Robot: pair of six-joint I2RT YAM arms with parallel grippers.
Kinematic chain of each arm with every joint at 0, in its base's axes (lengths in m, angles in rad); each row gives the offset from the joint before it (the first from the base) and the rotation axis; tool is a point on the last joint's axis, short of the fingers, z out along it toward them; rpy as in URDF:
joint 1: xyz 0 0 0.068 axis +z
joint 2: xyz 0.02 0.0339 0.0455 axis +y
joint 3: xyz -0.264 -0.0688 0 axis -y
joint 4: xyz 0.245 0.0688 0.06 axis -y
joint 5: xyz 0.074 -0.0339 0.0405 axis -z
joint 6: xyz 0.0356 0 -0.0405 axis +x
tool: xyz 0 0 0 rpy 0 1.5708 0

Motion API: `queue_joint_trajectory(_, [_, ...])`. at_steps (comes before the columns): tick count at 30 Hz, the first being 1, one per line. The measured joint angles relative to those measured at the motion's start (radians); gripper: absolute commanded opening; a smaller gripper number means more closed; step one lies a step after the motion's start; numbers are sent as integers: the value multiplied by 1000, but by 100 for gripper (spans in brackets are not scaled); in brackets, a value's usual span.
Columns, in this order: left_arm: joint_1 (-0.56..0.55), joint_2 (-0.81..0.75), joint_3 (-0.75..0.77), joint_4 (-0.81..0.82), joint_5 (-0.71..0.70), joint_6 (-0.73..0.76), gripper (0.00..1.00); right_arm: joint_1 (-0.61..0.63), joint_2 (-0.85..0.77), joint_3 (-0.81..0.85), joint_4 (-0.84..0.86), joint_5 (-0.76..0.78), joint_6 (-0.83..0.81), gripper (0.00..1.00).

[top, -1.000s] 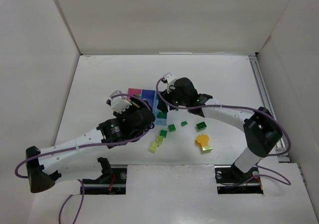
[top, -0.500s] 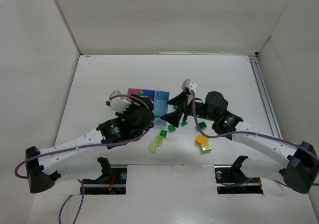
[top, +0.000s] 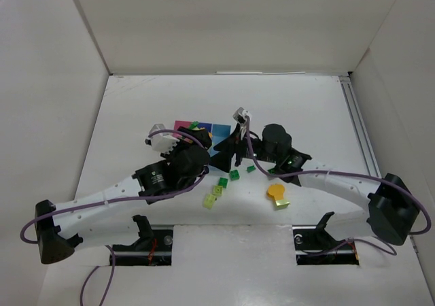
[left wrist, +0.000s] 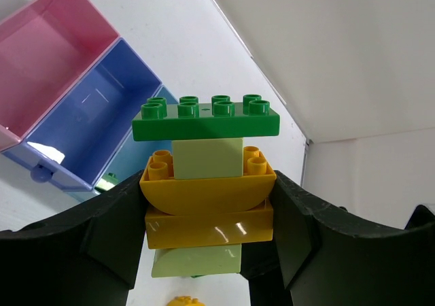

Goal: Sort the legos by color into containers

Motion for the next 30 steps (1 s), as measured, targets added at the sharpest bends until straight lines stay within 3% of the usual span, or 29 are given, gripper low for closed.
queue_joint_trajectory(4, [-4, 1, -13, 13, -2, -6, 37, 3, 30, 31, 5, 10, 35, 85])
queue_joint_trajectory(8, [-11, 1, -33, 27, -3, -10, 36, 5, 53, 65, 12, 15, 55, 77])
queue_joint_trajectory(13, [-13, -19, -46, 43, -7, -3, 36, 4, 73, 84, 21, 33, 67, 54])
queue_joint_trajectory(18, [-13, -51, -59, 66, -10, 4, 36, 5, 84, 89, 22, 33, 79, 64])
queue_joint_trajectory(21, [-13, -58, -65, 83, -12, 11, 36, 5, 84, 89, 22, 26, 80, 61])
queue_joint_trajectory(22, [-13, -58, -66, 88, -12, 14, 35, 5, 84, 90, 22, 24, 80, 57])
queue_joint_trajectory(23, [-13, -58, -66, 92, -12, 19, 35, 5, 84, 91, 22, 23, 79, 44])
queue_joint_trajectory(25, [-13, -58, -66, 100, -16, 26, 35, 5, 84, 94, 19, 24, 76, 28])
queue_joint_trajectory(27, [-13, -57, -66, 104, -16, 29, 35, 3, 84, 95, 19, 26, 76, 17])
queue_joint_trajectory(30, [-13, -57, -66, 104, -20, 29, 35, 3, 84, 95, 19, 24, 74, 9])
